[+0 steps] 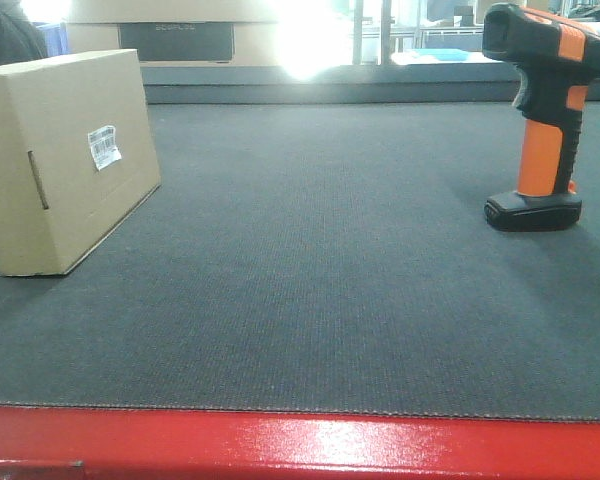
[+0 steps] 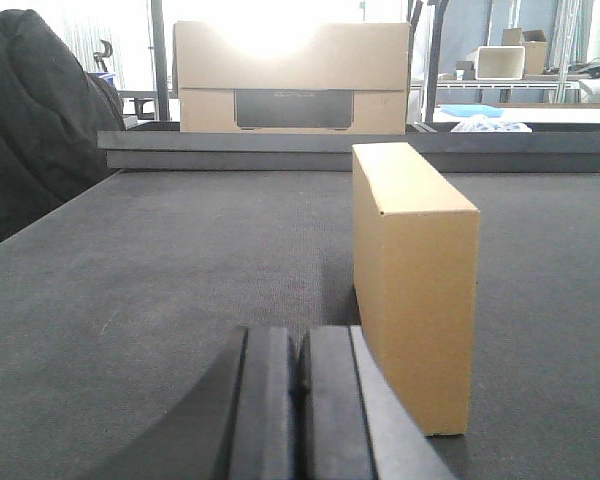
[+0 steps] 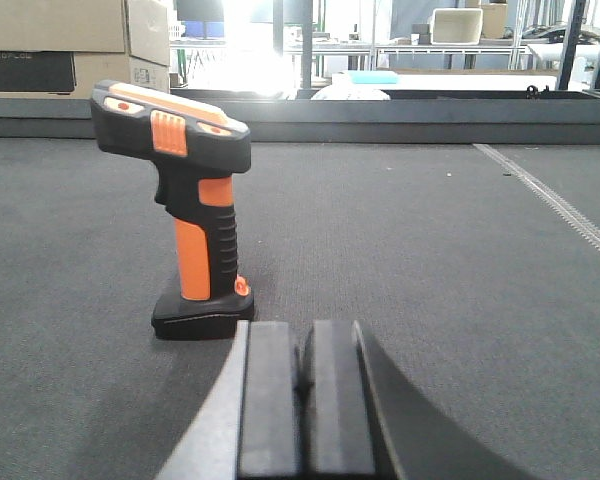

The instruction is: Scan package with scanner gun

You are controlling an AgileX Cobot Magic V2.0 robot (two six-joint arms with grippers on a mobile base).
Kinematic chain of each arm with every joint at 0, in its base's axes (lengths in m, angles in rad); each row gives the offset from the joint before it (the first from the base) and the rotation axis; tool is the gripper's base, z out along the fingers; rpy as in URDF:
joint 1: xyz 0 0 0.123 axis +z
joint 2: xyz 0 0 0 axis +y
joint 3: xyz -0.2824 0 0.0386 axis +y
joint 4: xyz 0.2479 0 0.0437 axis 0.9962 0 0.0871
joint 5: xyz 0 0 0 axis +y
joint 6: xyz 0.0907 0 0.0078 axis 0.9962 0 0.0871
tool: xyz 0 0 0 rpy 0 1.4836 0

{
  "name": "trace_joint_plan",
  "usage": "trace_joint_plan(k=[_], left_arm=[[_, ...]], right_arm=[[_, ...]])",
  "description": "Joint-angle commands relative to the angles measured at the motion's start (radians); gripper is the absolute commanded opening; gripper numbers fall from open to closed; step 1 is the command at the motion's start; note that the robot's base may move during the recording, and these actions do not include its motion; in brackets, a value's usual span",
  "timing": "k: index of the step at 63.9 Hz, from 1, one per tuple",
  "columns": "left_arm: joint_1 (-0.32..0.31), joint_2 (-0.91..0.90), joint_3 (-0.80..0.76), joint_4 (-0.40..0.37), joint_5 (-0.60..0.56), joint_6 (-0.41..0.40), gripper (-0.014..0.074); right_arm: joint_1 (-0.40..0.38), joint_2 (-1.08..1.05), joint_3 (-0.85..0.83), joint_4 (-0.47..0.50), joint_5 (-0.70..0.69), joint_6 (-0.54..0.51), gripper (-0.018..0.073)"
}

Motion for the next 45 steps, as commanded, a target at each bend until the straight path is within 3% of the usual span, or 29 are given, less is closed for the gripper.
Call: trace_joint_plan(k=[1, 45], left_arm=[[-0.004, -0.006, -0.001, -0.007, -0.02, -0.002, -0.0111], [-0.004, -0.006, -0.001, -0.007, -0.02, -0.002, -0.0111]], right_arm=[[-0.003, -0.004, 0.003, -0.005, -0.023, 0.001, -0.0153], [-0.003, -0.004, 0.003, -0.005, -0.023, 0.001, -0.0153]])
